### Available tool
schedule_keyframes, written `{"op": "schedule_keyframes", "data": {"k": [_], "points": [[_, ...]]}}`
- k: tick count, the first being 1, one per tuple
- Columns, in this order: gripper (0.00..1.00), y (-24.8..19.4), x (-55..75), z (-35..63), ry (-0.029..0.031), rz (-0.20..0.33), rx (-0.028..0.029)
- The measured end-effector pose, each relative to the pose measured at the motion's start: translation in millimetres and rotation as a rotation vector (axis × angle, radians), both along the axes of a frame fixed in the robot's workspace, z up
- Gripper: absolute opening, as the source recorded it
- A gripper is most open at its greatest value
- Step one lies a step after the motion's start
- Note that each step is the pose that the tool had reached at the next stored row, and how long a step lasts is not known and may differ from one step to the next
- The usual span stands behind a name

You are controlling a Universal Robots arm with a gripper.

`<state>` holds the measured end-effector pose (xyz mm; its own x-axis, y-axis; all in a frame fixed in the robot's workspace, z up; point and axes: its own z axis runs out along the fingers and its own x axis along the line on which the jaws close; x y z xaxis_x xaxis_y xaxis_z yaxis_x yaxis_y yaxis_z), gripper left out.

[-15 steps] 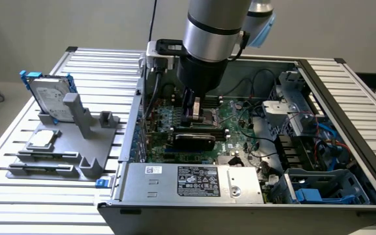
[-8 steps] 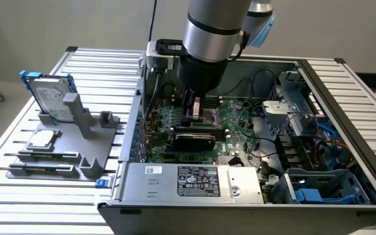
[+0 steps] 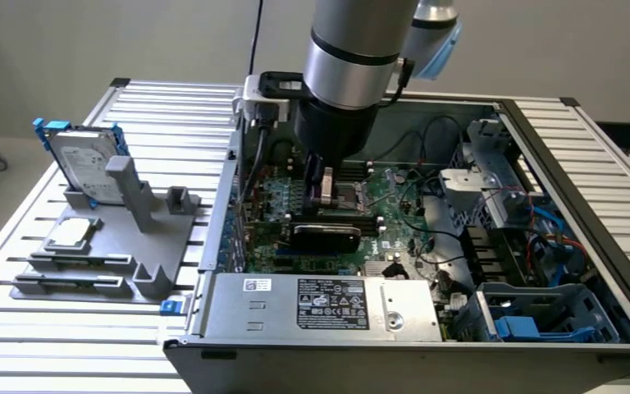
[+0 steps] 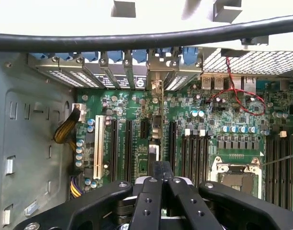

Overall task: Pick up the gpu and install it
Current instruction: 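Press down on the gpu until it lock into place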

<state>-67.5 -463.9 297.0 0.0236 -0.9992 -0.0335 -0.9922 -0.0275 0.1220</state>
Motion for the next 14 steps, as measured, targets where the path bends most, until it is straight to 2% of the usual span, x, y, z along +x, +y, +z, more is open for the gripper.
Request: {"op": "schedule_keyframes", "data": {"k": [9,12,14], "points": [[0.11,3.7,-10.5,-12.6,-0.0438,0.01,0.0002],[0.11,5.3,-12.0,-16.1,-0.0526,0.018,0.0002],[0.11,6.4,-12.8,-17.5,-0.054,0.022,0.0006]]}}
